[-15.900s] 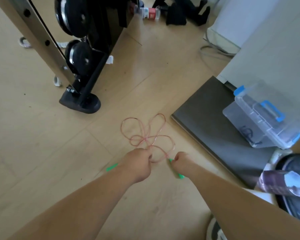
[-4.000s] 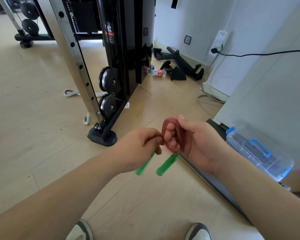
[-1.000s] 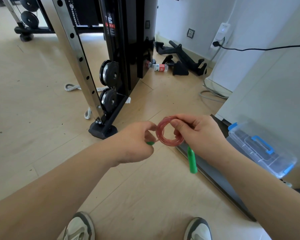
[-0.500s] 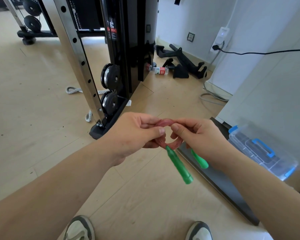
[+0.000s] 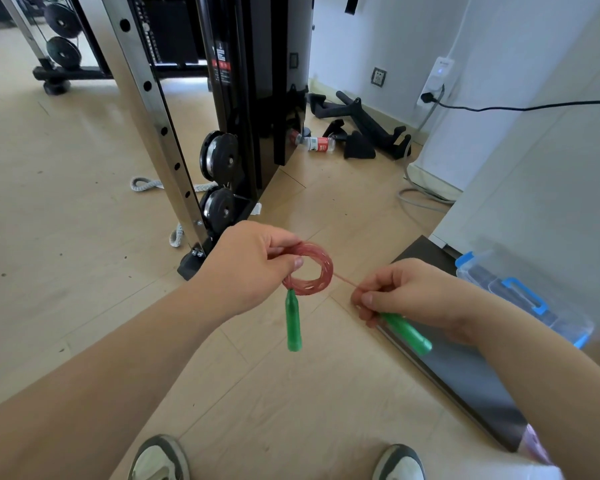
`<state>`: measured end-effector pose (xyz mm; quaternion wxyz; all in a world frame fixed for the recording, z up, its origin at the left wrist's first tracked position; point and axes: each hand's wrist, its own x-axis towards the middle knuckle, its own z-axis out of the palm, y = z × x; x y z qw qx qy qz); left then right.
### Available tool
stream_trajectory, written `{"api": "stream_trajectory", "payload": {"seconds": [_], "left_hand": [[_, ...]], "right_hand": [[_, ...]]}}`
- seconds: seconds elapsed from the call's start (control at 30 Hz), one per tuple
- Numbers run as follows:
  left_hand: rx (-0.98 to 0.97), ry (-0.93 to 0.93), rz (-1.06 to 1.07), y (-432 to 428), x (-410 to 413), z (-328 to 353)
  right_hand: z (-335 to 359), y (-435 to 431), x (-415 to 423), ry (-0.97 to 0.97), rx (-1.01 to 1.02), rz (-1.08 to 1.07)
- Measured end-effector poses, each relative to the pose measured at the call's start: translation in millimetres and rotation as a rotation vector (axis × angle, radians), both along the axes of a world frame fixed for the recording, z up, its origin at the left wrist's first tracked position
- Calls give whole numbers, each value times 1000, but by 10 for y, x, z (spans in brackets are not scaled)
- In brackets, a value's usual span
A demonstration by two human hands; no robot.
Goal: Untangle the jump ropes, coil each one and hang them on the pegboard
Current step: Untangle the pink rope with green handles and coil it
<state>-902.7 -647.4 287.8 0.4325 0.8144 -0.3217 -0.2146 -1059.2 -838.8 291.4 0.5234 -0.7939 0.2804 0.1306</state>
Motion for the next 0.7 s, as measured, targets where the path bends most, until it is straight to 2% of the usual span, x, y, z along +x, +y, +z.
{"api": "stream_trajectory", "payload": {"seconds": [0.1,0.2,0.3,0.4,0.53,0.7], "left_hand": [[63,-84,-40,-10,-10,-62],[110,-129,-57,-39,-33,-89],[48,-7,-22,-65,-51,-97],[-6,128,-34,-90,-110,-101],[-7,178,-77,-119,-182,-106],[-37,312,-34,-129,-223,-47]], "right_hand": [[61,21,16,-78,104,-137],[84,68,61,-217,414,-346],[67,122,102,-329,582,-426],[31,132,139,-447,652,-540],[-36,154,172,-566,491,-618],[29,147,165,-581,-93,-493]]}}
